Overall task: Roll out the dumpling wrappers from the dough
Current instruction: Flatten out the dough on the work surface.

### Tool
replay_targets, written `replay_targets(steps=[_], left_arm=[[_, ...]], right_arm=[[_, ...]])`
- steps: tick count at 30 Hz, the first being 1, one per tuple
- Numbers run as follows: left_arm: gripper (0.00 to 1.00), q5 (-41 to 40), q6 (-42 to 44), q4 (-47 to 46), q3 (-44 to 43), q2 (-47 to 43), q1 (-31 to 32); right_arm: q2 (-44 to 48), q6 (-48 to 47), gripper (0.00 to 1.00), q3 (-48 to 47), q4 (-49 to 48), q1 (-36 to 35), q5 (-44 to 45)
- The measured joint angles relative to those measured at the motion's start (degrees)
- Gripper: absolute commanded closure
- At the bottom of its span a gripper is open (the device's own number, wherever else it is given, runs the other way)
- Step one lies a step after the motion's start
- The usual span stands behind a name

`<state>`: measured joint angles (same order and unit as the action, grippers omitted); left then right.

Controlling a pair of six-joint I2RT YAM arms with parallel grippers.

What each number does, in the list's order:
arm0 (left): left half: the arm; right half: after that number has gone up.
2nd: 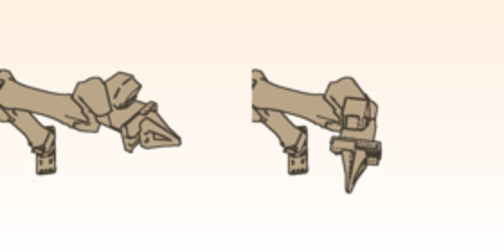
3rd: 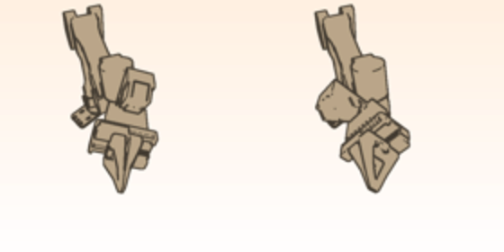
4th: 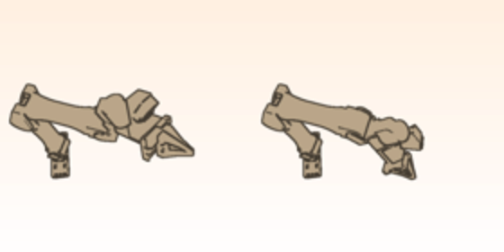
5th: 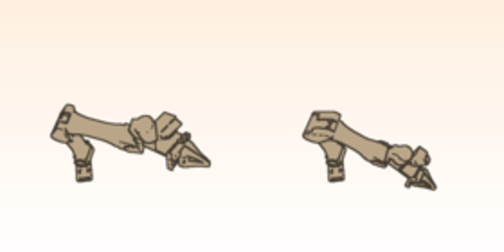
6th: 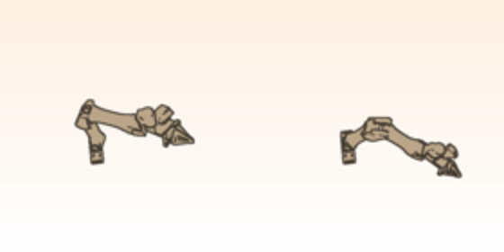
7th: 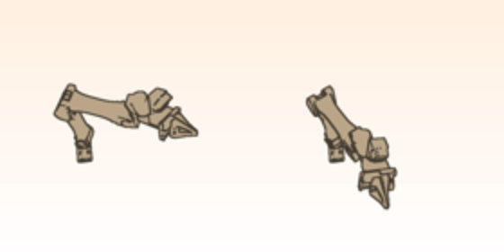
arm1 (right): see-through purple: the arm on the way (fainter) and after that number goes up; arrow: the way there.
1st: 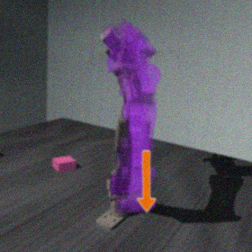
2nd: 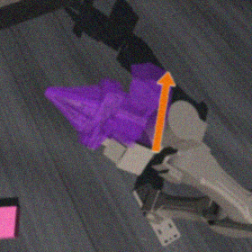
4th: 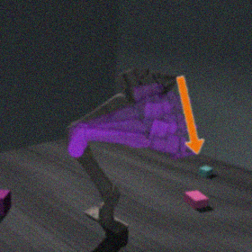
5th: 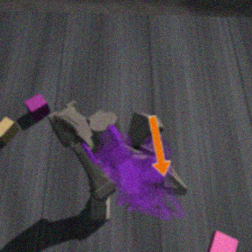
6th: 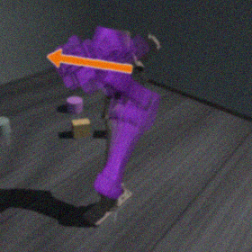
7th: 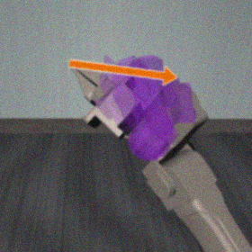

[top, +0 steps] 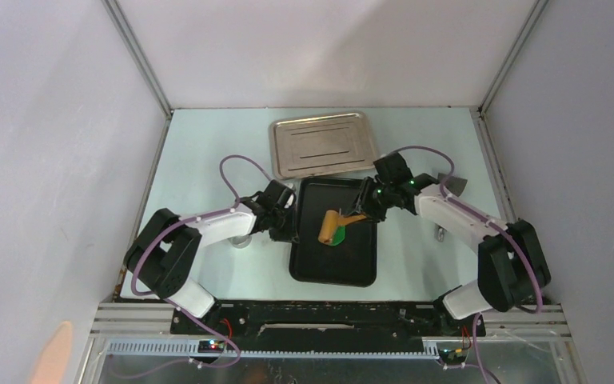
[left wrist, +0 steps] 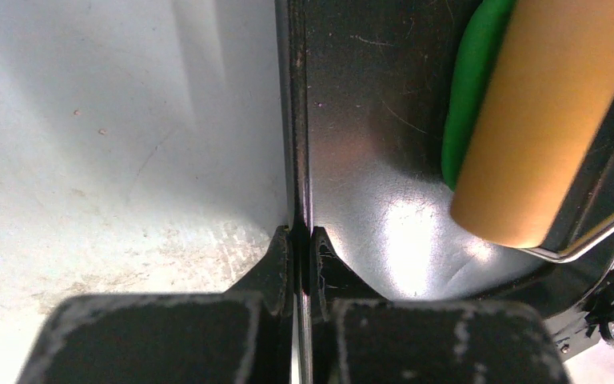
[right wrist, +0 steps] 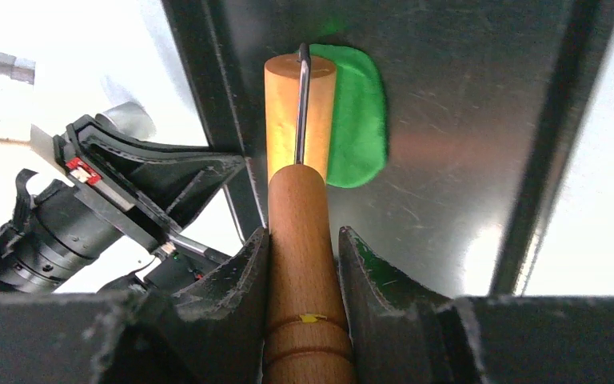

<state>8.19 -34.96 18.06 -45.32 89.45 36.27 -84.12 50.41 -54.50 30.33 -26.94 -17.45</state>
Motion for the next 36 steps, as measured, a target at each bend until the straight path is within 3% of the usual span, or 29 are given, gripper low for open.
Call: replay_targets(steps=[5,14,24,29,36], left_arm=[[1.0,-0.09,-0.04,0.09,0.26,-0.33,-0.2],[1.0,0.7,-0.07,0.02,0.26,-0.52,0.07],[1.0,-0.17,-0.15,0.15,1.01,-1.18,0.02],[1.0,-0.35,-0.46,0.52,1.01,-1.27,0.04],[1.0,0.04,-0.55,0.59,1.01,-1.29,0.31]], right_arm=[[-1.77,1.46,1.0,-1.46,-1.95,-2.34,1.01],[8.66,1.25,1.0,7.06,-1.09,0.9,4.13],[1.38,4.81,1.0,3.61,-6.03,-4.39,5.42],[6.47,7.3,1.0,9.57,-9.84,-4.74,7.13],[14.03,7.48,1.0,13.16,-5.25,-2.49,8.9]])
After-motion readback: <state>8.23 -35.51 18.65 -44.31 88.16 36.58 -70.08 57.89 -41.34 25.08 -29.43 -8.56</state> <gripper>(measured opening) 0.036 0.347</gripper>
